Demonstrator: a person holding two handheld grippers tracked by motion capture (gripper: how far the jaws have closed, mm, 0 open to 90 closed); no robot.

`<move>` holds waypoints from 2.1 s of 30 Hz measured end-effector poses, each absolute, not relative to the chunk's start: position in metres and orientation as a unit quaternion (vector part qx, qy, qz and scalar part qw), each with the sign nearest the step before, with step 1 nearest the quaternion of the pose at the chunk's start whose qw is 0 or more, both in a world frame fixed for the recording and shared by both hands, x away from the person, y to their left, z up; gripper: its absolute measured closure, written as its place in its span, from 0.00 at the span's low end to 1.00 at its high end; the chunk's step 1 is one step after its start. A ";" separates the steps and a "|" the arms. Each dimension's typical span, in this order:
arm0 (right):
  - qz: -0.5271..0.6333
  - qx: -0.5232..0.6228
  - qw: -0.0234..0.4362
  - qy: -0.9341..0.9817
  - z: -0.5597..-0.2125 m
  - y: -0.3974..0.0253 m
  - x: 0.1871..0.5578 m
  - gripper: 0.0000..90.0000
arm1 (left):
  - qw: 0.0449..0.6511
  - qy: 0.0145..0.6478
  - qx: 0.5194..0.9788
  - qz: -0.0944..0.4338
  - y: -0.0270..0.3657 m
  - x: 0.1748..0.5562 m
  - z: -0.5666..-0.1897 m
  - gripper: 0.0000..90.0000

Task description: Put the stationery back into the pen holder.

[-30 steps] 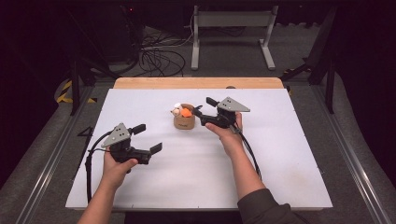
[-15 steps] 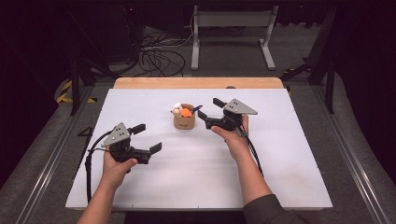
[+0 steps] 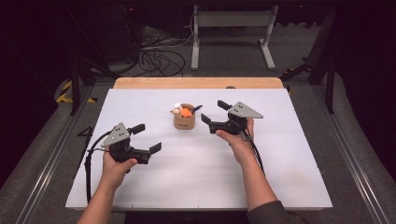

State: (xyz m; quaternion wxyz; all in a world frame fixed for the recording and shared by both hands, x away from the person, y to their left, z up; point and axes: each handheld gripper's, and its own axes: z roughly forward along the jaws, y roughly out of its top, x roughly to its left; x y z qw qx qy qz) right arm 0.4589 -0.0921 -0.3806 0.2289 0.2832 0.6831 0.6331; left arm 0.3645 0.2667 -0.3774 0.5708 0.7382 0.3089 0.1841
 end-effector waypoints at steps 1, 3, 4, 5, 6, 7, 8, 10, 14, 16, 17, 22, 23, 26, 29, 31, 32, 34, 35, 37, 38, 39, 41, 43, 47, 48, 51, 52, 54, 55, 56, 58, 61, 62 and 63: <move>0.632 0.283 0.230 0.684 -0.380 -0.093 0.458 0.14 | 0.571 0.310 0.738 0.183 0.267 0.364 -0.377 0.02; 0.631 0.284 0.230 0.684 -0.380 -0.096 0.456 0.14 | 0.571 0.310 0.737 0.184 0.267 0.364 -0.377 0.02; 0.631 0.285 0.231 0.683 -0.380 -0.097 0.454 0.13 | 0.571 0.310 0.738 0.183 0.267 0.364 -0.377 0.02; 0.632 0.287 0.230 0.683 -0.380 -0.099 0.453 0.13 | 0.572 0.310 0.737 0.184 0.266 0.364 -0.377 0.02; 0.633 0.287 0.229 0.681 -0.381 -0.100 0.452 0.13 | 0.572 0.310 0.737 0.184 0.266 0.364 -0.377 0.02; 0.633 0.288 0.230 0.680 -0.381 -0.102 0.451 0.13 | 0.572 0.310 0.737 0.184 0.266 0.364 -0.377 0.02; 0.633 0.289 0.230 0.680 -0.382 -0.104 0.449 0.13 | 0.572 0.310 0.737 0.184 0.266 0.364 -0.377 0.02; 0.630 0.289 0.230 0.683 -0.383 -0.107 0.447 0.13 | 0.572 0.310 0.737 0.184 0.266 0.364 -0.377 0.02; 0.631 0.292 0.227 0.681 -0.386 -0.113 0.443 0.12 | 0.571 0.310 0.737 0.184 0.266 0.364 -0.377 0.02; 0.631 0.293 0.227 0.682 -0.387 -0.115 0.440 0.12 | 0.571 0.310 0.737 0.184 0.266 0.364 -0.377 0.02; 0.631 0.294 0.226 0.681 -0.387 -0.117 0.439 0.12 | 0.571 0.310 0.737 0.184 0.266 0.364 -0.377 0.02; 0.632 0.294 0.227 0.680 -0.387 -0.125 0.433 0.11 | 0.573 0.309 0.736 0.184 0.266 0.364 -0.377 0.02; 0.631 0.295 0.227 0.680 -0.388 -0.126 0.432 0.11 | 0.573 0.310 0.736 0.185 0.266 0.363 -0.377 0.02; 0.627 0.296 0.228 0.683 -0.392 -0.132 0.429 0.11 | 0.574 0.310 0.735 0.186 0.266 0.362 -0.377 0.02; 0.621 0.299 0.227 0.688 -0.396 -0.137 0.425 0.10 | 0.573 0.309 0.735 0.189 0.267 0.362 -0.376 0.02; 0.619 0.302 0.226 0.689 -0.398 -0.142 0.422 0.10 | 0.573 0.309 0.736 0.189 0.267 0.362 -0.376 0.02; 0.619 0.302 0.226 0.689 -0.399 -0.144 0.421 0.10 | 0.573 0.309 0.736 0.189 0.267 0.362 -0.376 0.02; 0.618 0.302 0.227 0.690 -0.399 -0.147 0.418 0.10 | 0.571 0.309 0.736 0.189 0.267 0.362 -0.376 0.02; 0.618 0.302 0.226 0.690 -0.399 -0.148 0.417 0.10 | 0.570 0.309 0.737 0.190 0.268 0.362 -0.376 0.02; 0.618 0.302 0.226 0.690 -0.399 -0.150 0.414 0.10 | 0.571 0.309 0.737 0.189 0.268 0.362 -0.376 0.02; 0.619 0.300 0.226 0.690 -0.398 -0.151 0.413 0.10 | 0.570 0.308 0.737 0.192 0.268 0.362 -0.376 0.02; 0.620 0.301 0.226 0.688 -0.397 -0.153 0.411 0.10 | 0.571 0.310 0.737 0.189 0.268 0.362 -0.376 0.02; 0.623 0.301 0.226 0.686 -0.396 -0.155 0.408 0.10 | 0.571 0.311 0.736 0.188 0.268 0.362 -0.377 0.02; 0.624 0.301 0.227 0.684 -0.395 -0.157 0.406 0.10 | 0.571 0.311 0.736 0.189 0.269 0.362 -0.376 0.02; 0.627 0.305 0.228 0.680 -0.394 -0.164 0.402 0.09 | 0.571 0.313 0.735 0.188 0.270 0.361 -0.376 0.02; 0.628 0.305 0.230 0.678 -0.394 -0.166 0.401 0.09 | 0.571 0.313 0.735 0.188 0.270 0.361 -0.376 0.02; 0.629 0.308 0.230 0.676 -0.393 -0.171 0.398 0.09 | 0.572 0.312 0.735 0.189 0.271 0.361 -0.377 0.02; 0.629 0.309 0.232 0.674 -0.393 -0.172 0.397 0.09 | 0.572 0.313 0.734 0.189 0.271 0.361 -0.377 0.02; 0.630 0.311 0.232 0.673 -0.393 -0.176 0.396 0.09 | 0.572 0.314 0.734 0.189 0.271 0.361 -0.377 0.02; 0.630 0.312 0.234 0.672 -0.392 -0.177 0.395 0.09 | 0.571 0.314 0.734 0.190 0.272 0.361 -0.377 0.02; 0.630 0.312 0.234 0.671 -0.392 -0.179 0.394 0.09 | 0.571 0.314 0.734 0.190 0.272 0.361 -0.377 0.02; 0.630 0.314 0.236 0.670 -0.391 -0.182 0.392 0.09 | 0.571 0.313 0.735 0.190 0.272 0.361 -0.377 0.02; 0.629 0.317 0.238 0.668 -0.391 -0.186 0.389 0.09 | 0.571 0.315 0.734 0.190 0.273 0.361 -0.377 0.02; 0.629 0.317 0.240 0.668 -0.392 -0.188 0.388 0.09 | 0.572 0.315 0.733 0.190 0.273 0.360 -0.377 0.02; 0.628 0.318 0.240 0.668 -0.392 -0.190 0.387 0.09 | 0.571 0.314 0.733 0.192 0.274 0.361 -0.377 0.02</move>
